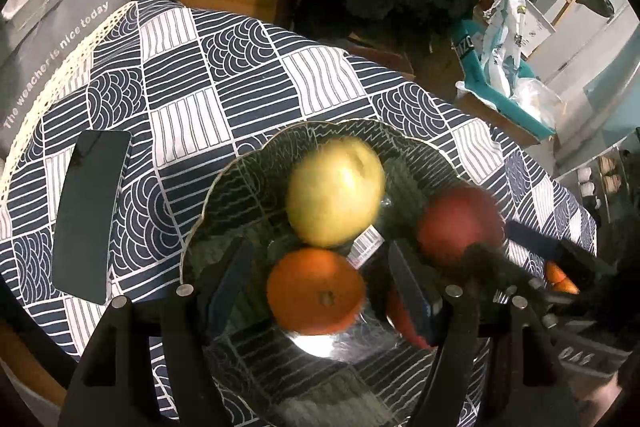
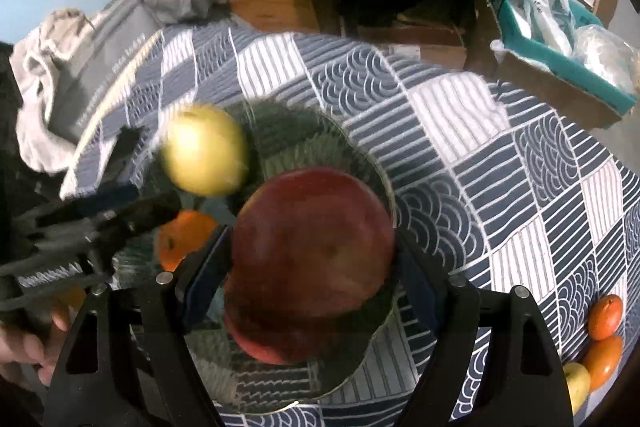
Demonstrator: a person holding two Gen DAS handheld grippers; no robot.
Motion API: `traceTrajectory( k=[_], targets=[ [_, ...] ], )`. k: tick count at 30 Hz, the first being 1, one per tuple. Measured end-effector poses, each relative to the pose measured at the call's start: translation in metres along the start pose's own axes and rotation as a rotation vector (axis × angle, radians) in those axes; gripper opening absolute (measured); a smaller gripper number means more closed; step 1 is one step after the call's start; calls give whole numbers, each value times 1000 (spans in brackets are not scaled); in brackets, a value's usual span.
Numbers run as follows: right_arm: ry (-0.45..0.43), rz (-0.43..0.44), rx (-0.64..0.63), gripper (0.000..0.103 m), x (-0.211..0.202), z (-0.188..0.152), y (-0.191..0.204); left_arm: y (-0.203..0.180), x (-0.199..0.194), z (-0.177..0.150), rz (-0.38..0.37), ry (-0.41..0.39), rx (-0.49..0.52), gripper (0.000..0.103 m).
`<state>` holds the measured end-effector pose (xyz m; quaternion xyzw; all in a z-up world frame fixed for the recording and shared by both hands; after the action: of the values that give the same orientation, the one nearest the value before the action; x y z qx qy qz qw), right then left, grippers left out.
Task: Organize fruits
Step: 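Lower the pear into the bowl and open the left tool while the right tool releases the apple there, then move both open tools back to the loose fruit on the table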
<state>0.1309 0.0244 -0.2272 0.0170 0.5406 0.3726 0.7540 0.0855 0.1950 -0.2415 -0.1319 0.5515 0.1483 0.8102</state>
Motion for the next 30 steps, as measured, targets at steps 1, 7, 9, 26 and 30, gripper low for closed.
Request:
traceTrajectory(
  k=[1, 7, 9, 26, 30],
  targets=[
    [-10, -1, -6, 81, -4, 2, 1, -1, -1, 0, -1, -2, 4, 73],
    [-62, -11, -20, 81, -28, 10, 7, -9, -15, -2, 4, -28, 38, 73],
    [-74, -32, -33, 81, -35, 11, 9, -12, -23, -2, 8, -47, 54, 73],
    [-221, -223, -99, 81, -123, 2, 12, -46, -98, -9, -25, -204, 137, 80],
    [-243, -247, -97, 81, -141, -4, 10, -56, -109, -11, -33, -230, 160, 80]
  ],
)
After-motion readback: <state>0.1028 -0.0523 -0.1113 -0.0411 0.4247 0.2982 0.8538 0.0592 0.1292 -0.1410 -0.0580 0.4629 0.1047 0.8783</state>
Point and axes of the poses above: each gripper's, at about its wrist camera, not at the fingertips, and x roughly the way its jaws point, y to its left, z to its top, the point moved 2 cm from there along x, roughly the way its jaws point, and after that the axes turned 11 degrees about z, right-handed, at the moved point
